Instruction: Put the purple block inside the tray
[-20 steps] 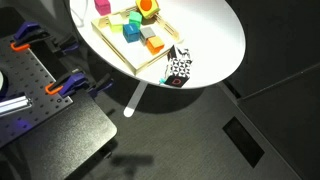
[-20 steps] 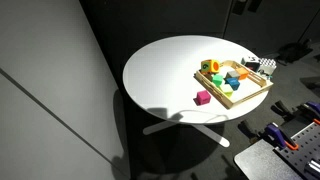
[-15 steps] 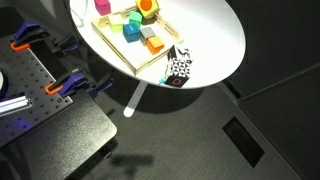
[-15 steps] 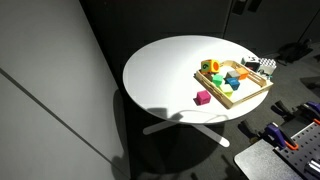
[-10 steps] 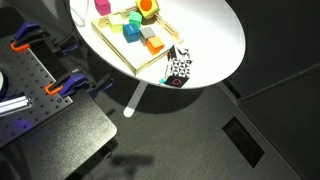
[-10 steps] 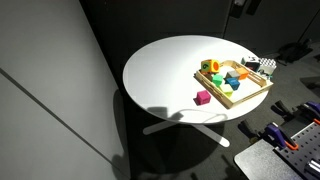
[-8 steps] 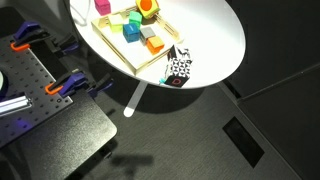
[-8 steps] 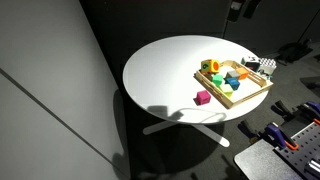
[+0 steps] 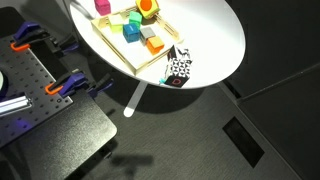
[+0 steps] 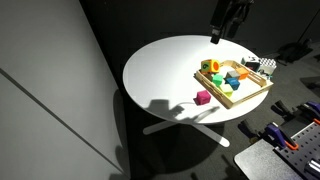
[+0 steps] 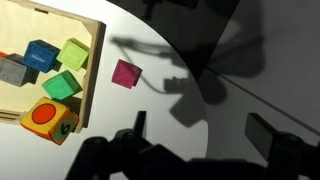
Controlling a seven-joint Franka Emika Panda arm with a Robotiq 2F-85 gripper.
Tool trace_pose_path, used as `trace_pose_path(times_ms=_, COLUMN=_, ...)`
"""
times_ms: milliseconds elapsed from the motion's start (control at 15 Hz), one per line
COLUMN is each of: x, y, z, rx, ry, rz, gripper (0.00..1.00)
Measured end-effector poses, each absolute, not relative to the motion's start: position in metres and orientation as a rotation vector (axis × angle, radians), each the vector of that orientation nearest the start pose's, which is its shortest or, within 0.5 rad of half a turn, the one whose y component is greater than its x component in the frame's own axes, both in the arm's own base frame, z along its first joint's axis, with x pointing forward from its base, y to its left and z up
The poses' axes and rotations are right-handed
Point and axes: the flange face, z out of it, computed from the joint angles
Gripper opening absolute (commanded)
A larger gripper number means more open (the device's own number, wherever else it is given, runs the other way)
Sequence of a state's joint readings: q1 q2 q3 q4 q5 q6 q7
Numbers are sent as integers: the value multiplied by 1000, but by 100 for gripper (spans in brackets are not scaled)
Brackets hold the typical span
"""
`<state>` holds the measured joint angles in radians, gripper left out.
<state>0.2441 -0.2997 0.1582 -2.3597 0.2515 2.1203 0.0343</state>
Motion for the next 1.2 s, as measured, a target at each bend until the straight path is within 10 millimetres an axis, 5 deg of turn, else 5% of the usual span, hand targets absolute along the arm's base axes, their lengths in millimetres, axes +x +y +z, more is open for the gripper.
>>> trace_pose_path(times_ms=867, x=458, y=208, z=317, rx=-3104, ry=-284, rz=2, gripper=100)
trace_pose_path(times_ms=1200, x=459, y=208, z=292, rx=-3119, ry=-263, rz=55, gripper=100)
